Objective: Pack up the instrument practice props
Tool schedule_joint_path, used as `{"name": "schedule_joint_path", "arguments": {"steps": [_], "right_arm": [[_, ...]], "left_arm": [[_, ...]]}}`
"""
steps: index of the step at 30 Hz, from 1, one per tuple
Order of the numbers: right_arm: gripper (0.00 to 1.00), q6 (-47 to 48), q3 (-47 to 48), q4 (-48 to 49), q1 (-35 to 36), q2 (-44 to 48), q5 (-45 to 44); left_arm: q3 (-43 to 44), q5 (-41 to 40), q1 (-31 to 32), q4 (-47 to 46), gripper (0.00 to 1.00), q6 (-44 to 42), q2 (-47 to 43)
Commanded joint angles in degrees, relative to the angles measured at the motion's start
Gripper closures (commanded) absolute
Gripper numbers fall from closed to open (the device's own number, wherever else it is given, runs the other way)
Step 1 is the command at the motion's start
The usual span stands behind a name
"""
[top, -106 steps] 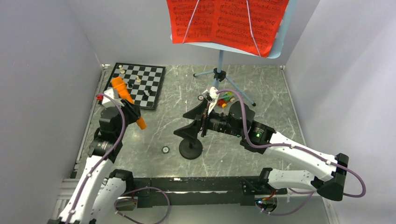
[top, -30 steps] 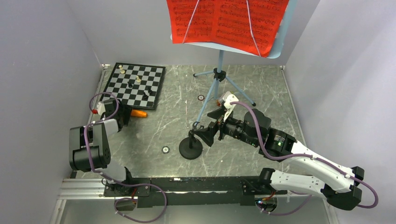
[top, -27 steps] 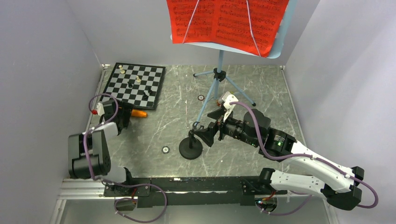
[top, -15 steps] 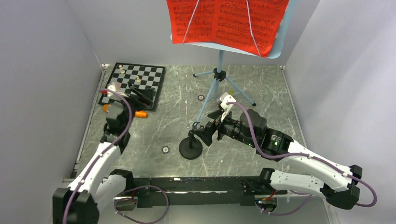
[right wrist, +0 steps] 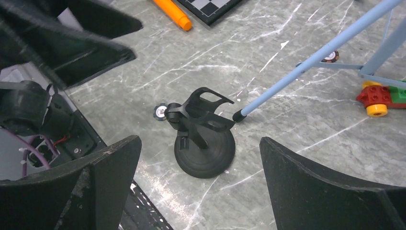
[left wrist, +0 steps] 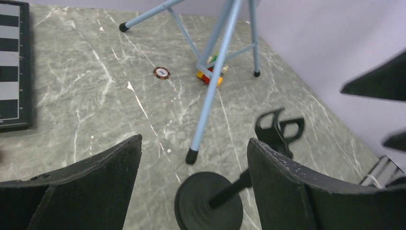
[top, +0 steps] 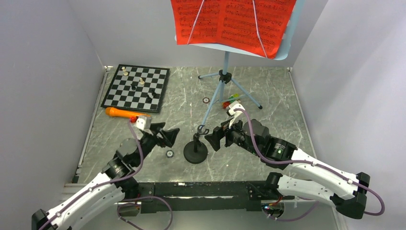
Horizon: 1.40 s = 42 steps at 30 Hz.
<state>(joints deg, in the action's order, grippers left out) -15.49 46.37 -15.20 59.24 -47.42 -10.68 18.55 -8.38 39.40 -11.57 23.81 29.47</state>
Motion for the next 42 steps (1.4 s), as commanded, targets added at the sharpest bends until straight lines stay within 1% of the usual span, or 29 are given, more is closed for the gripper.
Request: {"name": "schedule_joint_path", "arguments": {"steps": [1, 2, 4, 6, 7, 9, 11, 14, 17, 22, 24, 27, 32, 38, 42], "right_arm": [[0.0, -2.04, 0.09, 1.8, -0.18, 1.71, -2.88], [0.0, -1.96, 0.27, 1.76, -0.18, 1.79, -3.09], [0.0, -1.93, 0.47, 1.71, -0.18, 1.88, -3.72], [0.0, -1.92, 0.83, 1.36, -0.17, 2.03, -3.97], [0.0, -1.99, 1.17, 1.06, -0.18, 1.98, -4.02], [0.0, -2.13, 1.64, 0.28, -0.18, 2.2, -4.07], [0.0, -2.3, 1.71, -0.27, -0.18, 2.77, -4.3], [0.0, -2.68, 1.46, -0.77, -0.22, 3.65, -4.59], [0.0, -2.69, 1.59, -1.27, -0.15, 3.95, -4.87], [0.0, -2.37, 2.13, -1.77, -0.18, 4.0, -5.14], [0.0, -2.36, 2.32, -2.15, -0.18, 4.03, -5.2], [0.0, -2.29, 2.33, -2.53, -0.18, 4.17, -5.38], [0.0, -2.16, 2.19, -2.64, -0.22, 4.14, -5.44], [0.0, -2.22, 2.32, -2.82, -0.16, 3.89, -5.08], [0.0, -2.4, 2.23, -3.05, -0.18, 4.26, -5.19]], "left_arm": [[-5.3, -8.84, 8.08, 6.71, 0.14, -2.08, -8.73], [-6.84, -9.47, 10.07, 6.21, 0.14, -2.02, -9.68], [-8.74, -9.73, 13.91, 4.36, 0.14, -2.81, -8.88], [-9.28, -9.84, 17.83, 2.89, 0.21, -5.17, -5.16], [-9.21, -10.26, 19.89, 1.73, 0.23, -6.8, -2.96], [-9.92, -12.38, 25.05, -2.27, 0.22, -10.12, 0.74], [-11.47, -12.96, 26.94, -8.16, 0.19, -12.22, 2.89], [-12.6, -11.4, 27.05, -16.1, 0.16, -14.96, 7.67], [-11.73, -9.62, 27.05, -21.71, 0.15, -18.72, 14.3], [-11.35, -8.58, 27.05, -32.06, 0.19, -23.0, 22.97], [-10.8, -8.67, 27.05, -34.14, 0.19, -25.34, 25.16], [-11.34, -9.58, 27.05, -38.5, 0.22, -25.5, 27.72], [-10.64, -10.41, 26.96, -42.89, 0.28, -25.83, 31.99], [-8.58, -9.03, 26.17, -44.31, 0.31, -26.01, 36.23], [-8.18, -7.55, 24.77, -46.04, 0.36, -25.32, 38.58]]}}
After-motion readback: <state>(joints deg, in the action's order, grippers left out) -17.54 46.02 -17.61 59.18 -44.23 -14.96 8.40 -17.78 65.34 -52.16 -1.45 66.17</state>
